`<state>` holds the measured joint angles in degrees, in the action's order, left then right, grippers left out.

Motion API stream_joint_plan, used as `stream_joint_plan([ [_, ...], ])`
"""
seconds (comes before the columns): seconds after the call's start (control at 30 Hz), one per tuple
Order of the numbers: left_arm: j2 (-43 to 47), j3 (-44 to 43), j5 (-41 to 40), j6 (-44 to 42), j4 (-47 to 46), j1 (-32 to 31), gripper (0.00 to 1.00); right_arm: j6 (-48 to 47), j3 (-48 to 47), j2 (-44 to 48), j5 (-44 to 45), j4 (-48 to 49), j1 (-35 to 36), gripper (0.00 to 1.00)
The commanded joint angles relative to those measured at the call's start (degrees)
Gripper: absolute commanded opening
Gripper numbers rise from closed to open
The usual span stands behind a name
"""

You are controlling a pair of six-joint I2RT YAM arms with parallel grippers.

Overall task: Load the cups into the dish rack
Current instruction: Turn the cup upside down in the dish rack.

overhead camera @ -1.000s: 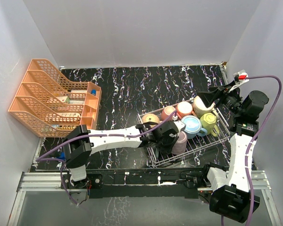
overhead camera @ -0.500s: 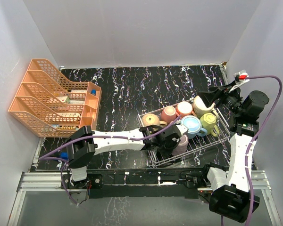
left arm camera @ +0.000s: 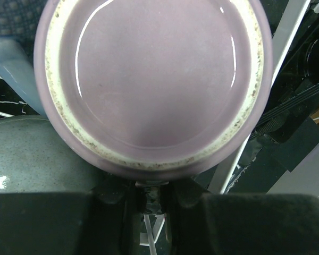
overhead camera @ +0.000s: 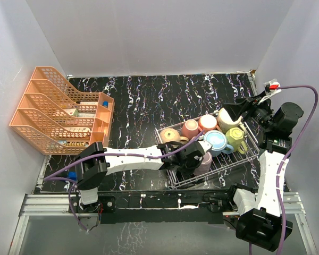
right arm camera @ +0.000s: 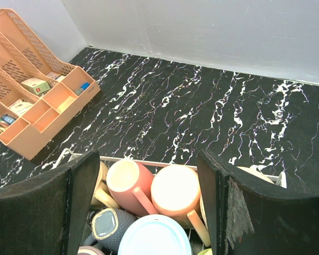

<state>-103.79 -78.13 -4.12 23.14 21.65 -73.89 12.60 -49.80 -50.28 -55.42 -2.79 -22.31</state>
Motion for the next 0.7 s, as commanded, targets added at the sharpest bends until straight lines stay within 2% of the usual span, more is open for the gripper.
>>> stream_joint_plan([
  [0.0, 1.75, -0.97, -1.15, 0.15, -0.99, -0.25, 0.13, 0.72, 0.03, 0.45, -0.22, 3.56, -0.46, 0.76],
  [0.17, 1.82, -1.06, -0.98, 0.46, -0.85, -0.31, 0.18, 0.89, -0.10, 0.37, -0.34, 3.67, -0.55, 0.76],
  [0.67, 5.80, -3.28, -0.61, 2.04, -0.20, -0.24, 0.50, -1.54, -1.78, 0.12, -3.67, 1.33, -0.55, 0.76],
])
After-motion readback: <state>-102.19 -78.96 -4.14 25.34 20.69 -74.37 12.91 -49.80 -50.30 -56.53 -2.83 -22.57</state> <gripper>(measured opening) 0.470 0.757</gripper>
